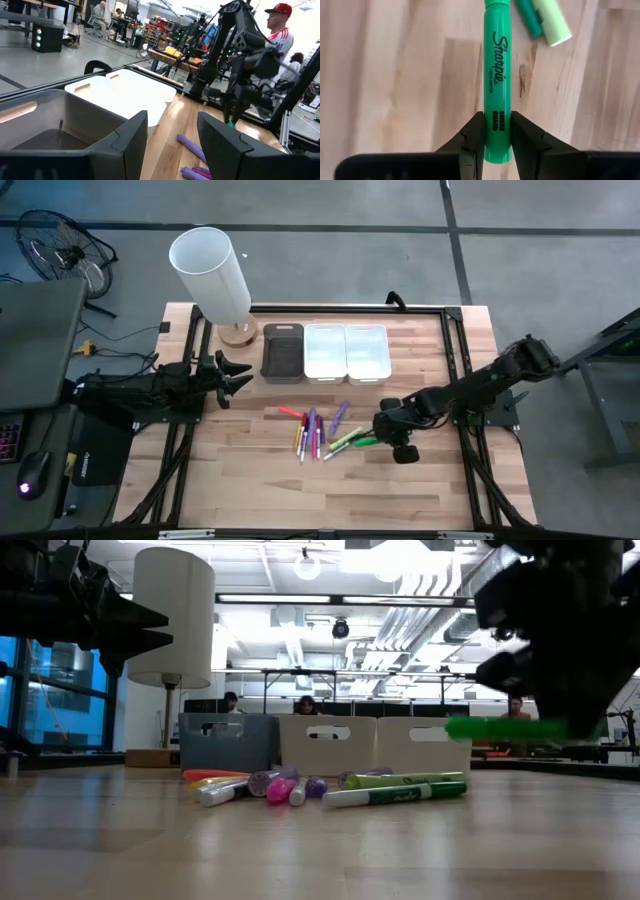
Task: Pick & Place Markers
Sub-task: Put the green highlighter pen into the right white bin
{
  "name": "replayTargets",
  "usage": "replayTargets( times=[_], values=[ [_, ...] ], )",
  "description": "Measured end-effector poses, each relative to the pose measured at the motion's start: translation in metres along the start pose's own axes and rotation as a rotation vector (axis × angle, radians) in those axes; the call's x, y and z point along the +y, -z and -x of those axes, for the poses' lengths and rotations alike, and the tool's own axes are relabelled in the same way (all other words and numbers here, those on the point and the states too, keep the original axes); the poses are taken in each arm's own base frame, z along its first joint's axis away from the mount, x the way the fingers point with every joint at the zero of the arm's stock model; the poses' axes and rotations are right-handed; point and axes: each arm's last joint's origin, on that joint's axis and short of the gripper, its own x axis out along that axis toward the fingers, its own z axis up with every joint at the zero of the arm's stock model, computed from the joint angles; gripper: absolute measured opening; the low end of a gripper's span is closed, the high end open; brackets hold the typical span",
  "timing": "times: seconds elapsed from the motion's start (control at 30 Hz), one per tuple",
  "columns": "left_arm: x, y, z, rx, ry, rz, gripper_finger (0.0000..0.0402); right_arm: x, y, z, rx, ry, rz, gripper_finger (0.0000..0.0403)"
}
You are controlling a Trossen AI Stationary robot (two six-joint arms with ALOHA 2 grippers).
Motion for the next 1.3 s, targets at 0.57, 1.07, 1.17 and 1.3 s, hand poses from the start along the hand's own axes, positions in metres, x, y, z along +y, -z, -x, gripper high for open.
replayTargets(
  times=[0.57, 1.07, 1.17, 1.3],
  values=[
    [0.000, 0.000, 0.000, 0.000, 0.000, 0.000, 0.0170, -0.001, -0.005, 0.028, -0.179, -0.007, -0.587, 0.0066],
    [0.000, 0.000, 0.000, 0.000, 0.000, 0.000, 0.0170, -0.020, -0.026, 0.037, -0.549, 0.114, -0.961, 0.0067],
    [0.000, 0.000, 0.000, 0.000, 0.000, 0.000, 0.0170, -0.025, -0.028, 0.039, -0.611, 0.156, -1.008, 0.0067],
    [0.000, 0.000, 0.000, 0.000, 0.000, 0.000, 0.0170, -0.032, -0.029, 0.040, -0.649, 0.193, -1.054, 0.0067]
  ],
)
